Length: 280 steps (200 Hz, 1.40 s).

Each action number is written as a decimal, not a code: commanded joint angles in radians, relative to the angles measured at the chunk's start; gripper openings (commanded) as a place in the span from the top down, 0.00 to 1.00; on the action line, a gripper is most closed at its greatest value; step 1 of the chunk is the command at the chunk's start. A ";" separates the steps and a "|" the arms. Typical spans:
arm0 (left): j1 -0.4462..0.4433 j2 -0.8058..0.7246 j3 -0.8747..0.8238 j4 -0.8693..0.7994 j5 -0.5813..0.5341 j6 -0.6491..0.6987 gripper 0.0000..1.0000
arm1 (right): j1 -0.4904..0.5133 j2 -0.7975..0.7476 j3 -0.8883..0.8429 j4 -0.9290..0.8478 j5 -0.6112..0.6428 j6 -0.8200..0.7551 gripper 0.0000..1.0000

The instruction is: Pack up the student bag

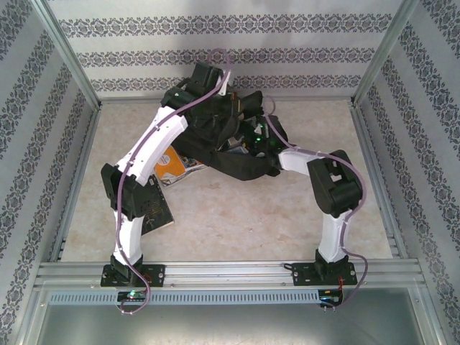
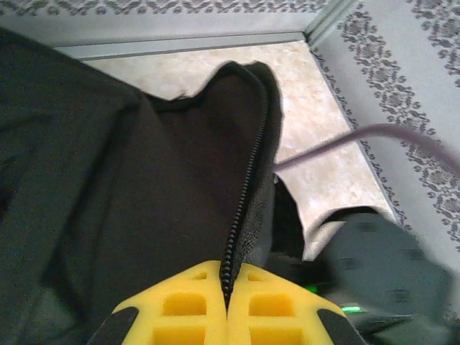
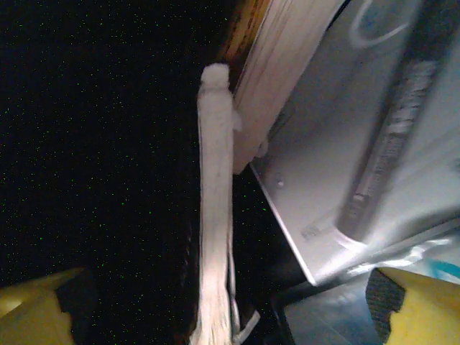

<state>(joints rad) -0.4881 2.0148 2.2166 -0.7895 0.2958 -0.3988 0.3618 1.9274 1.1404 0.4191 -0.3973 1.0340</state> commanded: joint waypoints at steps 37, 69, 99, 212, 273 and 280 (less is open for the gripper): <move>0.022 -0.061 -0.073 0.085 0.032 -0.010 1.00 | -0.107 -0.331 -0.115 -0.252 0.090 -0.210 0.04; 0.021 -0.106 -0.138 0.123 0.107 -0.027 0.62 | -0.070 -0.507 -0.106 -0.520 0.372 -0.310 0.06; 0.023 -0.256 -0.287 0.182 0.081 -0.034 0.39 | -0.026 -0.622 -0.091 -0.604 0.515 -0.423 0.06; 0.504 -0.827 -1.198 0.188 -0.139 -0.353 0.12 | 0.271 -0.389 0.091 -0.710 0.134 -0.512 0.10; 0.641 -0.856 -1.485 0.235 -0.358 -0.512 0.11 | 0.466 0.014 0.323 -0.637 -0.035 -0.392 0.13; 0.647 -0.853 -1.502 0.238 -0.394 -0.528 0.09 | 0.479 0.051 0.353 -0.637 -0.046 -0.387 0.13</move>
<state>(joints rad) 0.1234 1.1721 0.7769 -0.5743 0.0460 -0.8268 0.8021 1.8812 1.3972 -0.2436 -0.3504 0.5957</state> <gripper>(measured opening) 0.892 0.873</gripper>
